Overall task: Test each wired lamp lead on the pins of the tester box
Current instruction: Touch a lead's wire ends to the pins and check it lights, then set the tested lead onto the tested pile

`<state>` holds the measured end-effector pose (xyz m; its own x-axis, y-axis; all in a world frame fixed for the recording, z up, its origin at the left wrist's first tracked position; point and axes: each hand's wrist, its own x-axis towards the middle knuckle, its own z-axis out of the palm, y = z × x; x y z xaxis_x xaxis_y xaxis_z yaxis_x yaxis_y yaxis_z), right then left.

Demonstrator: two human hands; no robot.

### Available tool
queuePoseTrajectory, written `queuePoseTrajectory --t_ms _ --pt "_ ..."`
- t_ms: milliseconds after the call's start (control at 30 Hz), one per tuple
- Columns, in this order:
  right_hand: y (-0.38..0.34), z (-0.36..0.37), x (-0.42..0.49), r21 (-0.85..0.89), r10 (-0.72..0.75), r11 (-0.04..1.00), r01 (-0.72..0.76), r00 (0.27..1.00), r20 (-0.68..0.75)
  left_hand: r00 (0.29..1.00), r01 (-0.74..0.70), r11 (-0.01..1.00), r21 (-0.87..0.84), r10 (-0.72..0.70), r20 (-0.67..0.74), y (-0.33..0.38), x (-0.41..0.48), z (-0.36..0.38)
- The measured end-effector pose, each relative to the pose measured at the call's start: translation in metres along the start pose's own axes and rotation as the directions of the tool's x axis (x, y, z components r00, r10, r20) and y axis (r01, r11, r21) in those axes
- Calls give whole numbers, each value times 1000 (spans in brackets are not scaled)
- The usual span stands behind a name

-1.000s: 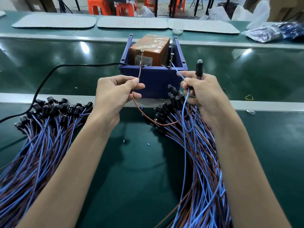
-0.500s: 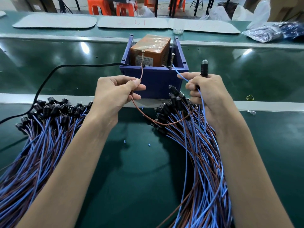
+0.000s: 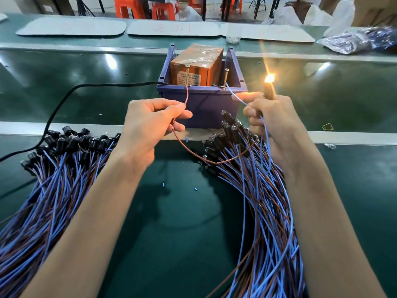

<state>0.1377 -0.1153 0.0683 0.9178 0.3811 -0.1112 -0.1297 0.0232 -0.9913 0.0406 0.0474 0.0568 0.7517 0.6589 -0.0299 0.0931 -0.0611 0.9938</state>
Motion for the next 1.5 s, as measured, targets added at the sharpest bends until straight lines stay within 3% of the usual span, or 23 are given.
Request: queuePoseTrajectory --t_ms 433,533,600,667,733,800,867,900,967,1033,1067,1200,1267,1400,1500 --pt "-4 -2 -1 -61 -1 998 2 1000 9 1000 4 1000 22 -4 0 -1 2 0" --pt "-9 -2 -5 -291 -5 957 13 1000 26 999 -13 996 91 9 49 7 -2 -2" --pt "-14 -1 -9 -442 14 897 15 998 62 987 -47 964 263 4 163 17 -8 -9" --pt "-18 0 -12 -592 -27 803 74 996 88 966 -130 810 572 -25 256 27 -15 -19" --pt "-22 1 -17 -688 -63 713 134 990 128 975 -184 574 798 1 224 34 -23 -25" --pt "-23 4 -21 -690 -12 706 161 977 215 970 -209 371 905 196 144 42 -31 -25" --pt "-23 8 -24 -652 28 739 171 959 283 925 -293 311 904 331 186 47 -39 -20" --pt "-23 9 -25 -598 18 783 169 956 294 915 -360 321 876 307 263 49 -42 -17" --pt "-26 10 -26 -398 -17 908 127 963 268 867 -476 410 778 71 493 50 -48 -6" --pt "-28 8 -27 -201 -47 975 89 978 204 739 -509 505 697 -157 655 46 -55 5" --pt "-29 7 -27 -146 -66 985 91 983 170 716 -508 529 680 -179 675 43 -58 10" --pt "-28 -4 -24 -42 -112 992 116 990 83 788 -514 553 656 3 615 32 -63 23" --pt "-28 -8 -22 6 -117 993 117 990 82 783 -505 574 645 -10 622 33 -70 26" --pt "-26 -15 -22 -117 -111 984 134 977 183 612 -579 645 499 -61 789 42 -97 31" --pt "-22 -19 -22 -343 -38 931 127 967 253 430 -707 550 445 -165 888 45 -109 33"
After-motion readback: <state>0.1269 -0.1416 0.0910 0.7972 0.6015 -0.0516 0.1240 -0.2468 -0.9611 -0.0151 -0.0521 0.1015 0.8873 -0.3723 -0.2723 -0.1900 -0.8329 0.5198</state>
